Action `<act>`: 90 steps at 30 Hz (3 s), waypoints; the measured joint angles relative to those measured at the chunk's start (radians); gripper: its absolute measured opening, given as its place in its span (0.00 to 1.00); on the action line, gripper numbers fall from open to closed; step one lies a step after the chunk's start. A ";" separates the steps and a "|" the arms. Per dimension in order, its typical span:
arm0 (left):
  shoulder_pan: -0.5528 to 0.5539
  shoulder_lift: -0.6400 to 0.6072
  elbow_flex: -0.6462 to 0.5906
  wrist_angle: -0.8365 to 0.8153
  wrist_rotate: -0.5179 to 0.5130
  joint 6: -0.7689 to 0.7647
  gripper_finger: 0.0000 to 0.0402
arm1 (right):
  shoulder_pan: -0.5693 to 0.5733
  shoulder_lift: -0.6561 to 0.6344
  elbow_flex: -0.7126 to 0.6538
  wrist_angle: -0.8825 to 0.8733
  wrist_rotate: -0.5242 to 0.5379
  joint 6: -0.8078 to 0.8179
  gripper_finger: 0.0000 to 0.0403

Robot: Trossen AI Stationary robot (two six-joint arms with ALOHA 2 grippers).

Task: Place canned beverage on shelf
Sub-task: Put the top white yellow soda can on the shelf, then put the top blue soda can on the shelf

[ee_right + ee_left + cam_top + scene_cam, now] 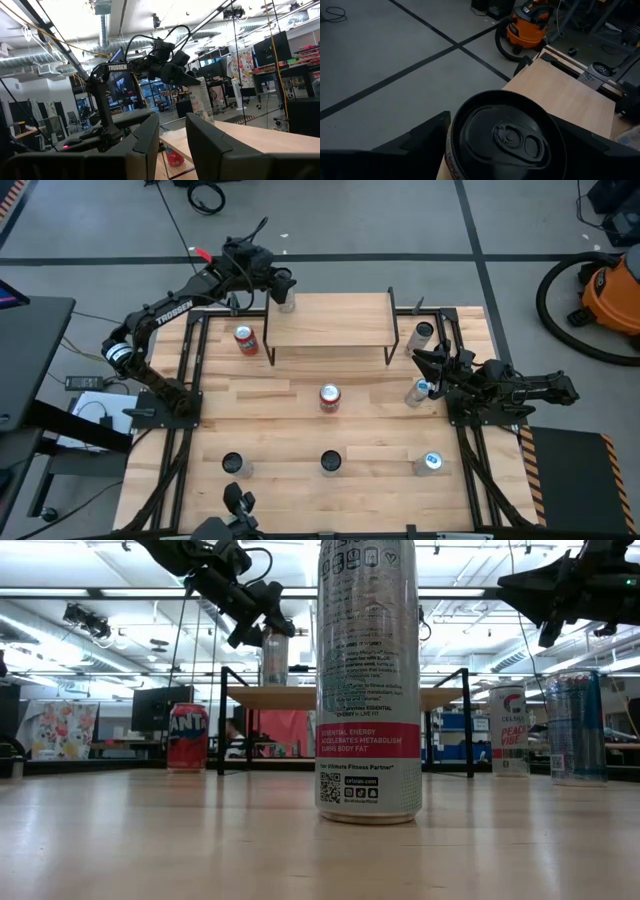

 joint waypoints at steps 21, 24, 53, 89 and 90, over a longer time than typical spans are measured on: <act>-0.033 -0.003 0.000 0.032 -0.002 -0.001 0.77 | 0.000 0.000 0.000 0.000 0.000 0.000 0.27; -0.031 -0.003 0.016 0.033 -0.001 -0.001 0.77 | 0.000 0.000 0.000 0.000 0.000 0.000 0.27; -0.306 -0.105 0.330 -0.170 -0.005 0.097 0.77 | 0.000 0.000 0.000 0.000 0.000 0.000 0.26; -1.115 -0.166 0.328 -0.363 -0.836 -0.057 0.77 | 0.002 0.000 0.000 0.083 -0.124 -0.121 0.31; -1.128 -0.166 0.328 -0.363 -0.860 -0.062 0.77 | 0.002 0.000 0.000 0.076 -0.121 -0.133 0.32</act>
